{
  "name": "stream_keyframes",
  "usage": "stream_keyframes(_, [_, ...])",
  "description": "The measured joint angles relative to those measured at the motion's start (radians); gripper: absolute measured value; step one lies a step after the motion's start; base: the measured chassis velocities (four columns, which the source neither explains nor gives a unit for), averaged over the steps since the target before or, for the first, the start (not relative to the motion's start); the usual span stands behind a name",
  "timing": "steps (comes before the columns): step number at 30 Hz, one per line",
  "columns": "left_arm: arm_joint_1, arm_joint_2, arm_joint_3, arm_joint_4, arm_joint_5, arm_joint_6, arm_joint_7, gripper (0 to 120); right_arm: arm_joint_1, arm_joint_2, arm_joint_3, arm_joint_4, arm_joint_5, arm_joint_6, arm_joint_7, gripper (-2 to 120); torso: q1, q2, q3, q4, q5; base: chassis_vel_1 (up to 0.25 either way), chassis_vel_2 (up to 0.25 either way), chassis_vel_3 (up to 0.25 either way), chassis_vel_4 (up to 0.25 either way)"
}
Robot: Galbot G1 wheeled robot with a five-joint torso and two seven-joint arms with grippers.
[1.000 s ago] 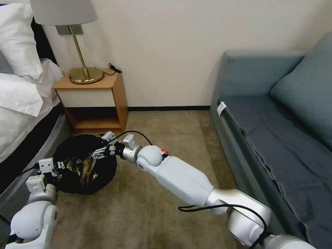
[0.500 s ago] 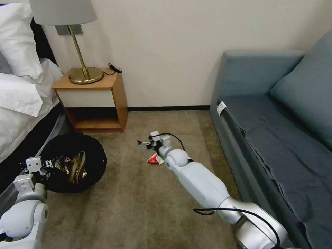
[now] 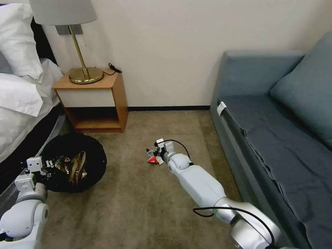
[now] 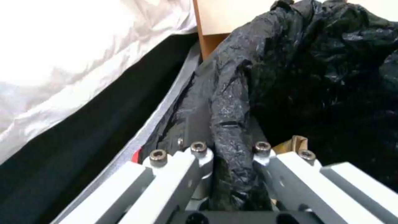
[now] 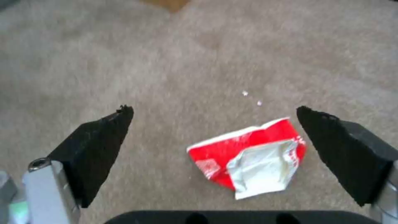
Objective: Pick up the trash bin, then pick up the garbage on the floor and place it into the trash bin.
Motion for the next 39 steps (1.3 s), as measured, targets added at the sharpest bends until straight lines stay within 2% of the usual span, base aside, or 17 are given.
stream_keyframes(4, [0.003, -0.005, 0.001, -0.009, 0.008, 0.000, -0.001, 4, 0.002, 0.020, 0.016, -0.058, -0.052, 0.020, -0.015, 100, 0.000, 0.000, 0.000, 0.0002, 0.0000, 0.000, 0.000, 0.000, 0.000])
stream_keyframes(9, [0.005, -0.014, 0.000, -0.021, 0.018, 0.003, -0.001, 4, 0.000, 0.020, 0.042, -0.075, -0.055, 0.041, -0.027, 100, 0.000, 0.000, 0.000, -0.0001, 0.0000, 0.000, 0.000, 0.000, 0.000])
stream_keyframes(18, [0.006, -0.035, 0.004, -0.028, 0.032, 0.006, -0.001, 4, -0.016, 0.006, 0.067, -0.047, -0.037, 0.046, -0.029, 100, 0.000, 0.000, 0.000, 0.0000, 0.0000, 0.000, 0.000, 0.000, 0.000])
stream_keyframes(39, [-0.023, -0.019, 0.018, 0.028, 0.020, -0.005, 0.003, 4, -0.061, -0.016, 0.051, -0.012, -0.032, 0.039, -0.032, 100, 0.000, 0.000, 0.000, -0.0001, 0.0001, -0.009, 0.004, 0.006, -0.008])
